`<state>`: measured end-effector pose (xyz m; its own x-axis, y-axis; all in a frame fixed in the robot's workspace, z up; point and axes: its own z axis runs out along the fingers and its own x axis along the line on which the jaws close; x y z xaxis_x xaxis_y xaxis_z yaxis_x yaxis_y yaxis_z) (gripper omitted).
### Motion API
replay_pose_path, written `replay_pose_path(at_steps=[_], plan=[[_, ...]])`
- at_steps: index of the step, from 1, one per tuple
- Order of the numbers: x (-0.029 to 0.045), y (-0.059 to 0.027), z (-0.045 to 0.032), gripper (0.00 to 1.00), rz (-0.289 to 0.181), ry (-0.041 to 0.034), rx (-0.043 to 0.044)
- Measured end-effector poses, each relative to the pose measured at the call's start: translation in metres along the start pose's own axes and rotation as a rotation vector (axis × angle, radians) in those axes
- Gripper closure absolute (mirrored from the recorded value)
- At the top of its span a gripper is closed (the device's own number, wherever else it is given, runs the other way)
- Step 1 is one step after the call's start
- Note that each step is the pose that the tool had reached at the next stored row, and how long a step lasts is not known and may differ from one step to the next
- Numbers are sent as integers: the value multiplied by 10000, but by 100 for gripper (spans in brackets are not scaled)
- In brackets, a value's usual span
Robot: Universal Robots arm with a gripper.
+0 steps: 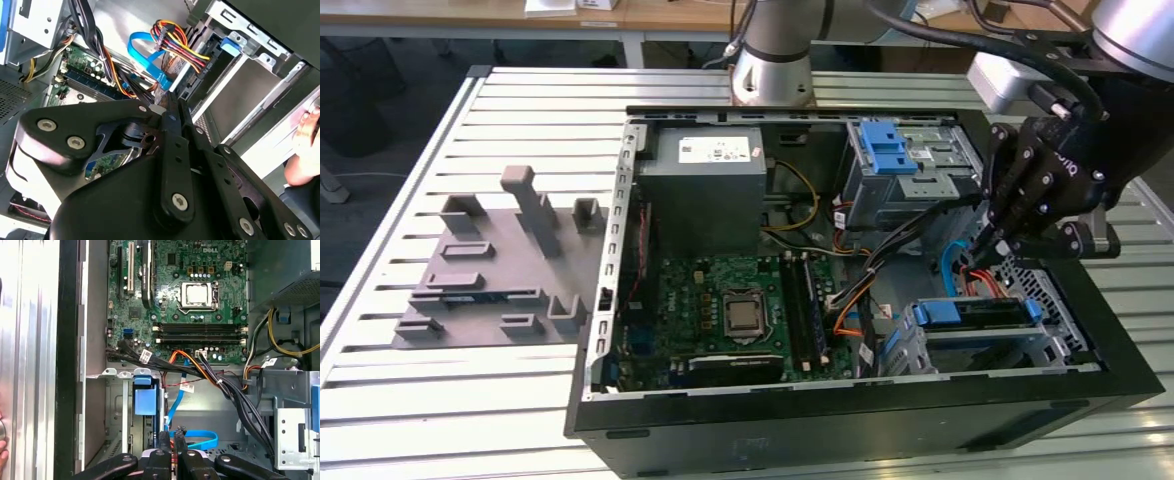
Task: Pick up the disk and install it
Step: 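Insert the second disk wire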
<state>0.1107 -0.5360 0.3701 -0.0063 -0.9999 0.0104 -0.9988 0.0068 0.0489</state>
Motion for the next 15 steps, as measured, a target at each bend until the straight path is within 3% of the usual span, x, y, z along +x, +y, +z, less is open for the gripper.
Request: replay_pose_path(at_steps=[3,5,15], plan=[[-27,-1,5,83,-52,0,1],[-41,-3,26,75,-127,-2,2],[-82,-11,96,75,-443,15,17]])
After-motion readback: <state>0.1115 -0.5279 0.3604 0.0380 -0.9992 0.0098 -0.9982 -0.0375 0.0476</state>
